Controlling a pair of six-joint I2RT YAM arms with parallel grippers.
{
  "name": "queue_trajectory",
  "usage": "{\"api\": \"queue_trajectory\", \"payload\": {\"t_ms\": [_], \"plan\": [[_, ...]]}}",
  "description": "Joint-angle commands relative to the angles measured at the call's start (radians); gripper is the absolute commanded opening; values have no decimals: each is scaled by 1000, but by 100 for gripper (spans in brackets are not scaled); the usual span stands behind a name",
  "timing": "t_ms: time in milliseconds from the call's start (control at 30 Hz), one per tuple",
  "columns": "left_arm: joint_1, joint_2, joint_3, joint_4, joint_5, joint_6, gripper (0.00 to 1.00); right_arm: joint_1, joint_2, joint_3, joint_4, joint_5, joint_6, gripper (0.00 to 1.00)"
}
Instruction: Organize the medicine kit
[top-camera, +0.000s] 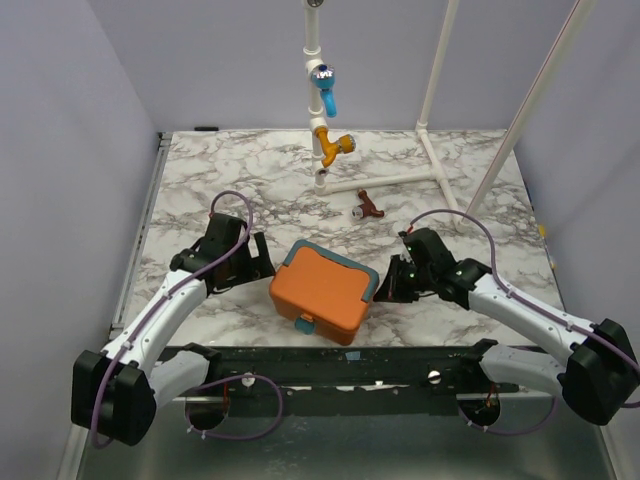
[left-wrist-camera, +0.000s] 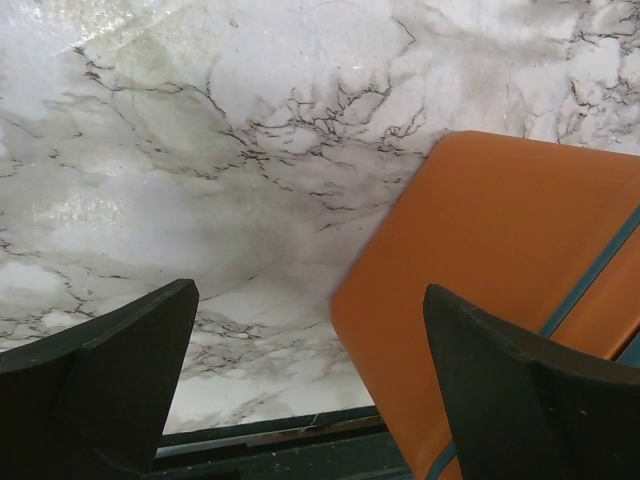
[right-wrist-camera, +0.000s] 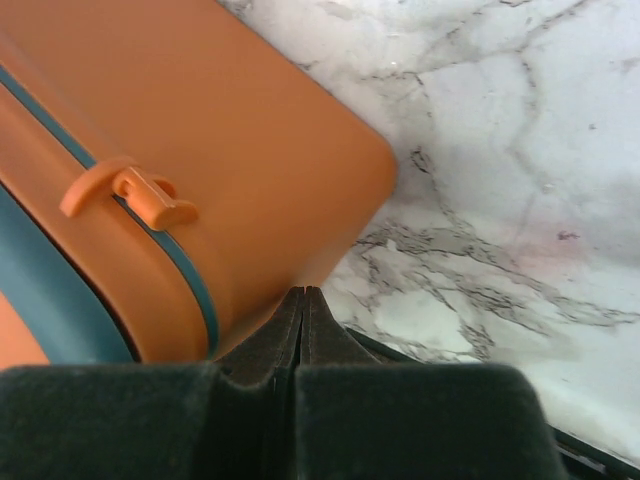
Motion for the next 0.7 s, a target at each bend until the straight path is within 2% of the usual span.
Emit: {"api": "queue_trajectory", "payload": {"t_ms": [0, 400, 667], "plan": [[1, 13, -36, 37, 93, 15, 98, 3, 8, -22, 133, -64, 100, 1], [1, -37, -99, 53, 204, -19, 98, 2, 89, 2, 329, -9, 258, 1], [1, -92, -141, 78, 285, -66, 98, 1, 300, 158, 420, -88, 253, 1]]}}
